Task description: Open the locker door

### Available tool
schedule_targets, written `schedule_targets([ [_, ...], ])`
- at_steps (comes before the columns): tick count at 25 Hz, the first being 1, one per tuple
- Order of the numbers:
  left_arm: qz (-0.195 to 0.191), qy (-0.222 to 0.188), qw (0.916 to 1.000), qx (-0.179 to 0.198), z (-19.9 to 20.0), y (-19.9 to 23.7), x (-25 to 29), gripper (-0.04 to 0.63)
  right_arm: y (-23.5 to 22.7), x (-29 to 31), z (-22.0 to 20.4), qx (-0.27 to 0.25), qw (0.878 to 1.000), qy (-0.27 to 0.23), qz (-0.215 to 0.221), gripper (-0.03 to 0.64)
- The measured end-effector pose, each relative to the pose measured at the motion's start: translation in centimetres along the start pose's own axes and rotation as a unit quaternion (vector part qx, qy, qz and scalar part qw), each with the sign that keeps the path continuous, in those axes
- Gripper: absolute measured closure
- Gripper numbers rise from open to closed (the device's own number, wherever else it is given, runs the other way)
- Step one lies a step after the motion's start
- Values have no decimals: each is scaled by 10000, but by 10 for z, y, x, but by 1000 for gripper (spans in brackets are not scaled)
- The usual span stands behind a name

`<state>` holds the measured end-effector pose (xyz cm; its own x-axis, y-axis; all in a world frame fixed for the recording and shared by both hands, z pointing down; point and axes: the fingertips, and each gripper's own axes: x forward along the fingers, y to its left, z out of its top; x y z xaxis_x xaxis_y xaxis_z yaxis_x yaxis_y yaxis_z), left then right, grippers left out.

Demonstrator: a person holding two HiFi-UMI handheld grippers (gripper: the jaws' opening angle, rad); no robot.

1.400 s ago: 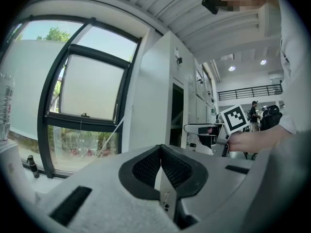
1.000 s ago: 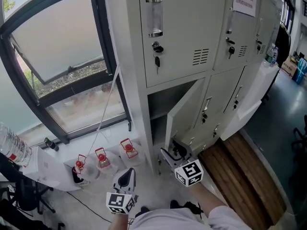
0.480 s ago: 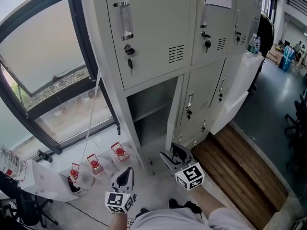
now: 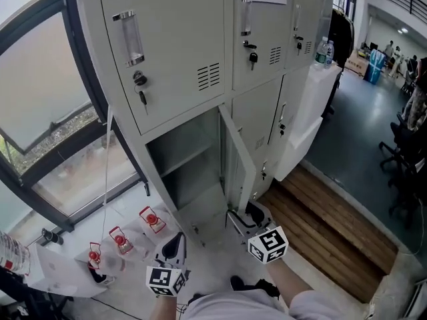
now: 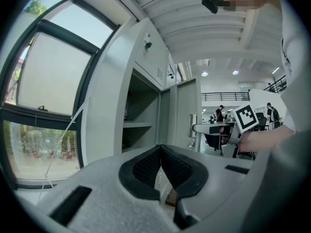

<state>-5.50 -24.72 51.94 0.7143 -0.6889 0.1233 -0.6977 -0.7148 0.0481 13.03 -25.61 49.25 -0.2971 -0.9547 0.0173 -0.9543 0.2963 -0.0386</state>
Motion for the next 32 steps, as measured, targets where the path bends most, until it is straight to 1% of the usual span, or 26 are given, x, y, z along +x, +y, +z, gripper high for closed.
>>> schedule_targets([
  [6,-263,34,9996,22,1,-13,16,591,-17,-7,1,65,9998,-17,-189,411],
  [10,-359,66,9993,25,0,-18,23,591,-29,-16,2,65,9993,-74,-355,411],
  [22,-621,92,9980,40,0,-37,43,591,-69,-40,-2,64,9962,-25,-870,411],
  [25,-663,107,9977,38,-1,-41,46,591,-84,-47,-2,19,9943,-19,-1063,411],
  [32,-774,165,9969,47,-4,-49,51,591,-137,-68,-4,-70,9855,64,-1695,411],
])
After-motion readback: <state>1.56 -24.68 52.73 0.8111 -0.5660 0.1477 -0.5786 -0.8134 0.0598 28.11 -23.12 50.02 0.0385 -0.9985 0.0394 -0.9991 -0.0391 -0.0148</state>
